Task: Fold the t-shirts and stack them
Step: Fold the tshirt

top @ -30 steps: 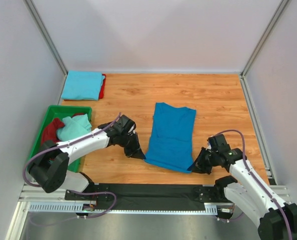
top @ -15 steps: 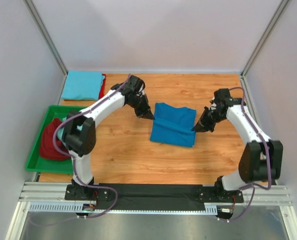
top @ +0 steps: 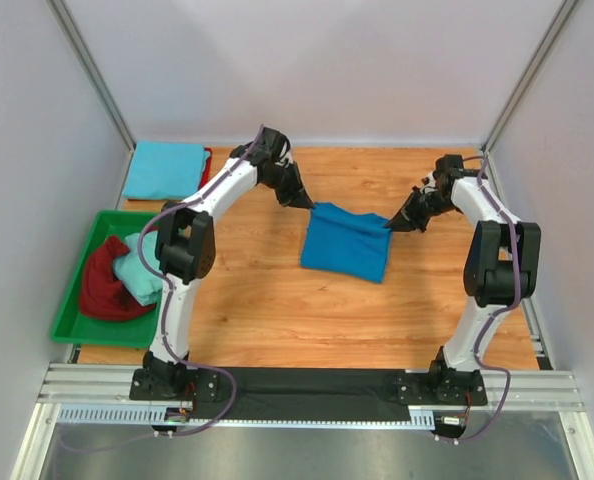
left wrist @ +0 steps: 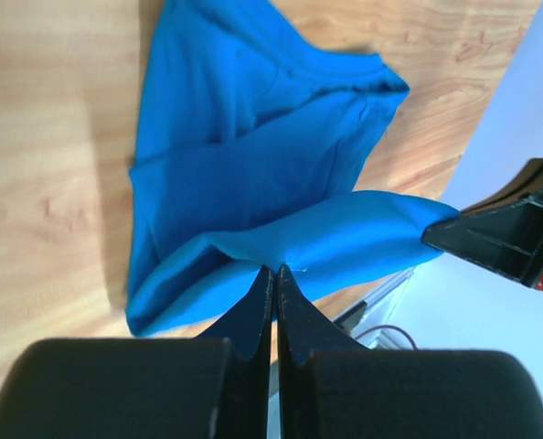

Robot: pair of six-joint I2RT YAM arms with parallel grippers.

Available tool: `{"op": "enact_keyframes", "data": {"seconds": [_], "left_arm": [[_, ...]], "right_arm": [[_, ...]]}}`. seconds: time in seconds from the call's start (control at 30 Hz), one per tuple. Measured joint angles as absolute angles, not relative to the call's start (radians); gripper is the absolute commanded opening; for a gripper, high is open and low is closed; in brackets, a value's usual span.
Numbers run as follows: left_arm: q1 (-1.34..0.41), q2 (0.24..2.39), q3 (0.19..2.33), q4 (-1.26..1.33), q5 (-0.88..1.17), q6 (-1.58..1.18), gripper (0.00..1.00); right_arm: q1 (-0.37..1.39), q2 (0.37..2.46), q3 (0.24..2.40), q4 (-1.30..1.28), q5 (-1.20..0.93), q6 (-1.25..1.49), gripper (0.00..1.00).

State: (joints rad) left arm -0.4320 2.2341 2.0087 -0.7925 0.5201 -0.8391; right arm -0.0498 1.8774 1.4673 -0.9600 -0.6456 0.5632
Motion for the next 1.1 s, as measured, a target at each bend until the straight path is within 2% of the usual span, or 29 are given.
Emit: {"op": "enact_keyframes", "data": {"seconds": [0.07, 0.13, 0.2, 0.23, 0.27, 0.3, 0.33, 0.4, 0.43, 0.5, 0.6, 0.67, 0.77, 0.8, 0.9, 1.1], "left_arm": [[-0.432, 2.284, 2.045, -0.765, 0.531, -0.828, 0.00], [-0.432, 2.331, 2.064, -0.720, 0.542, -0.821, 0.00], [-0.430, 2.373, 2.070, -0.682, 0.544, -0.813, 0.11], [-0.430, 2.393, 2.080, -0.669, 0.542, -0.803, 0.23], [-0.430, 2.419, 2.100, -0.666, 0.531, -0.787, 0.27], [-0.430, 2.449, 2.135, -0.675, 0.514, -0.760, 0.28], [-0.430, 2.471, 2.167, -0.680, 0.494, -0.738, 0.37], [-0.428, 2.498, 2.210, -0.682, 0.427, -0.678, 0.48], [-0.426, 2.494, 2.211, -0.688, 0.395, -0.648, 0.58], [-0.421, 2.455, 2.177, -0.692, 0.321, -0.591, 0.59], [-0.412, 2.292, 2.006, -0.689, 0.234, -0.522, 0.59], [-0.406, 2.169, 1.900, -0.682, 0.226, -0.498, 0.54], [-0.406, 2.006, 1.777, -0.606, 0.296, -0.487, 0.38], [-0.412, 1.964, 1.747, -0.561, 0.344, -0.489, 0.33], [-0.441, 1.950, 1.720, -0.450, 0.463, -0.503, 0.29], [-0.516, 2.119, 1.659, -0.157, 0.662, -0.635, 0.29]], "right_arm": [[-0.056, 1.917, 1.467, -0.931, -0.650, 0.564, 0.01], [-0.060, 1.960, 1.469, -0.903, -0.649, 0.564, 0.08], [-0.062, 1.993, 1.471, -0.867, -0.644, 0.568, 0.13], [-0.063, 2.005, 1.472, -0.852, -0.638, 0.569, 0.21], [-0.066, 2.021, 1.479, -0.839, -0.630, 0.571, 0.29], [-0.070, 2.041, 1.496, -0.830, -0.620, 0.571, 0.44], [-0.076, 2.068, 1.528, -0.824, -0.602, 0.567, 0.49], [-0.093, 2.140, 1.640, -0.825, -0.553, 0.537, 0.57], [-0.104, 2.178, 1.711, -0.839, -0.526, 0.524, 0.60], [-0.120, 2.203, 1.787, -0.839, -0.467, 0.490, 0.65], [-0.130, 2.141, 1.761, -0.855, -0.395, 0.447, 0.65], [-0.120, 2.053, 1.679, -0.849, -0.361, 0.427, 0.65], [-0.076, 1.868, 1.485, -0.801, -0.344, 0.419, 0.52], [-0.057, 1.813, 1.427, -0.776, -0.355, 0.423, 0.39], [-0.017, 1.729, 1.322, -0.680, -0.421, 0.450, 0.00], [-0.020, 1.894, 1.243, -0.348, -0.618, 0.588, 0.00]]}}
